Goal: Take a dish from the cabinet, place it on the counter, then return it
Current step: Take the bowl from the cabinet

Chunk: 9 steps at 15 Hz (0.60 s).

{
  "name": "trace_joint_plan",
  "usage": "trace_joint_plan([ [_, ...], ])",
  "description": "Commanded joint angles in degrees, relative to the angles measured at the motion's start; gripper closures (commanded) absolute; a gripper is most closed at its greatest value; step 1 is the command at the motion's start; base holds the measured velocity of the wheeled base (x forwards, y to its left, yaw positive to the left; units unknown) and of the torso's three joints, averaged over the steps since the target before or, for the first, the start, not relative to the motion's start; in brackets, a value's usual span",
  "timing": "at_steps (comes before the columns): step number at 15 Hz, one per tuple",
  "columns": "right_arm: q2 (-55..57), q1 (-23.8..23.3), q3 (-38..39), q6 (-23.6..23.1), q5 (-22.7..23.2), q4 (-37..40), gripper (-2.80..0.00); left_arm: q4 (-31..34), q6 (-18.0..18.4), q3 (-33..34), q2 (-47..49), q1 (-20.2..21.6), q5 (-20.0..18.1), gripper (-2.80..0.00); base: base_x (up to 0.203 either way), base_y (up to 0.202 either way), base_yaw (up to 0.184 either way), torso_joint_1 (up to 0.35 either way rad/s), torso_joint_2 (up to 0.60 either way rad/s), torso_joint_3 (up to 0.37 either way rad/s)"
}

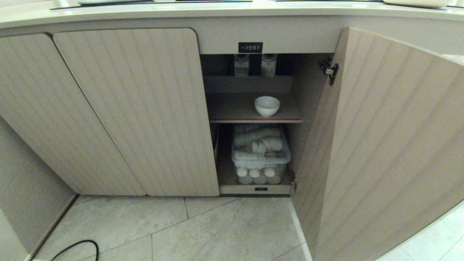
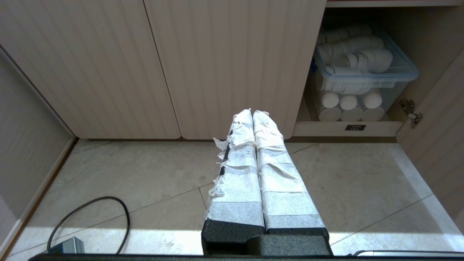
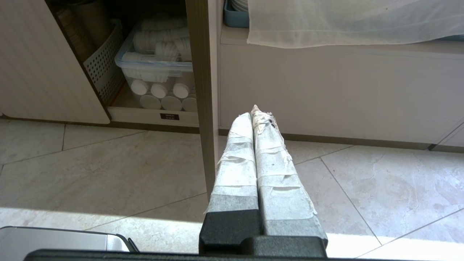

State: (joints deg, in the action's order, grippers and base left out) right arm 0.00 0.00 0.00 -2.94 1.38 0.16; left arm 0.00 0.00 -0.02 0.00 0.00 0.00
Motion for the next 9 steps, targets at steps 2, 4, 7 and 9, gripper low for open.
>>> trace_joint_plan([
  [2, 0.0, 0.0, 0.0, -0.05, 0.03, 0.01, 0.0, 0.0, 0.0, 0.02, 0.0, 0.0, -0.08, 0.0, 0.0, 0.0, 0.0, 0.0, 0.0, 0.0],
  [4, 0.0, 0.0, 0.0, -0.05, 0.03, 0.01, 0.0, 0.0, 0.0, -0.06, 0.0, 0.0, 0.0, 0.0, 0.0, 0.0, 0.0, 0.0, 0.0, 0.0],
  [7, 0.0, 0.0, -0.03, -0.05, 0.03, 0.01, 0.0, 0.0, 0.0, 0.02, 0.0, 0.0, 0.0, 0.0, 0.0, 0.0, 0.0, 0.0, 0.0, 0.0],
  [9, 0.0, 0.0, 0.0, -0.05, 0.03, 0.01, 0.0, 0.0, 0.0, 0.02, 0.0, 0.0, 0.0, 0.0, 0.0, 0.0, 0.0, 0.0, 0.0, 0.0],
])
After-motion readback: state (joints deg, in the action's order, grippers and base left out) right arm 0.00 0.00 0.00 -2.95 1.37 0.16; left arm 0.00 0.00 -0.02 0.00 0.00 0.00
